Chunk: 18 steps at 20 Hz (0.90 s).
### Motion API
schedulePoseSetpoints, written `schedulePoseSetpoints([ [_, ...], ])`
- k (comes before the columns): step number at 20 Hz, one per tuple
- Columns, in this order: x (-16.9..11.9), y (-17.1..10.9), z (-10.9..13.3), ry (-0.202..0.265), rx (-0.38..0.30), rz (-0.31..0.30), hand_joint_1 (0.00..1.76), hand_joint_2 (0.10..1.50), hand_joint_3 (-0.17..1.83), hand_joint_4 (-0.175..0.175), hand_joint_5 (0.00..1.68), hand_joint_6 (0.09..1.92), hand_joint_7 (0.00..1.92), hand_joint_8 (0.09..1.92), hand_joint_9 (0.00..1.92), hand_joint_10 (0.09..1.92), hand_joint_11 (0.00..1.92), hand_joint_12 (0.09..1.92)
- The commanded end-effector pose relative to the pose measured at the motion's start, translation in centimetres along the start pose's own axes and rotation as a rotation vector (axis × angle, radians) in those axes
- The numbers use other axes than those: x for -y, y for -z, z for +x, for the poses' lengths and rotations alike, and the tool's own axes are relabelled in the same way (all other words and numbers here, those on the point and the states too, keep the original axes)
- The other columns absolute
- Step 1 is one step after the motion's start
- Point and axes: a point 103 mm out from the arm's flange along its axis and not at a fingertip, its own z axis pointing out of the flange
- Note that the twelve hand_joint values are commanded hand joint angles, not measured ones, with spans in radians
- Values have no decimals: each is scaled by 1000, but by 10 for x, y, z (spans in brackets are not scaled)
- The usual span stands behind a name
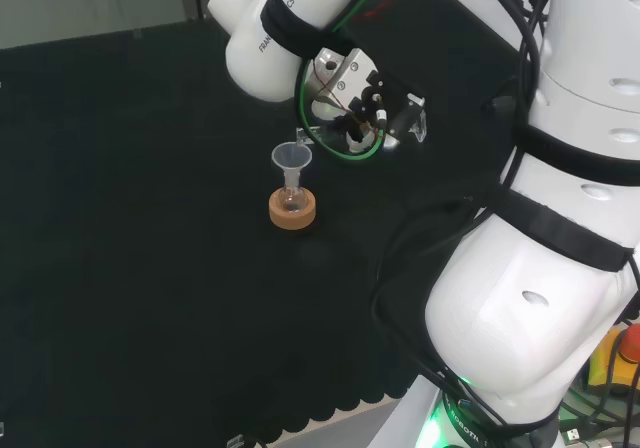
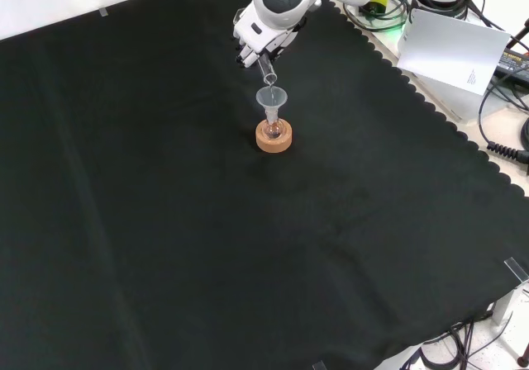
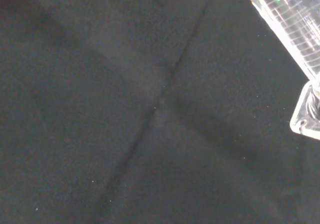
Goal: Pour the water from the graduated cylinder into the round-bottom flask.
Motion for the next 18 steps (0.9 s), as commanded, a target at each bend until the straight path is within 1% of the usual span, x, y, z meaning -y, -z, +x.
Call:
schedulePoseSetpoints([
  [1,-2,1,2,0,19,4,1139,1254,-175,-175,893,1173,1467,243,1649,87,1358,637],
  [4,0,-2,-2,2,14,0,1139,1254,-175,-175,893,1173,1467,243,1649,87,1357,637],
  [10,-1,1,1,-2,50,7,1139,1254,-175,-175,893,1173,1467,242,1645,87,1355,638],
  [13,0,0,-2,1,44,3,1139,1254,-175,-175,892,1173,1467,242,1644,87,1355,638],
  [18,0,1,-2,-2,55,5,1139,1254,-175,-175,892,1173,1467,241,1642,87,1353,639],
])
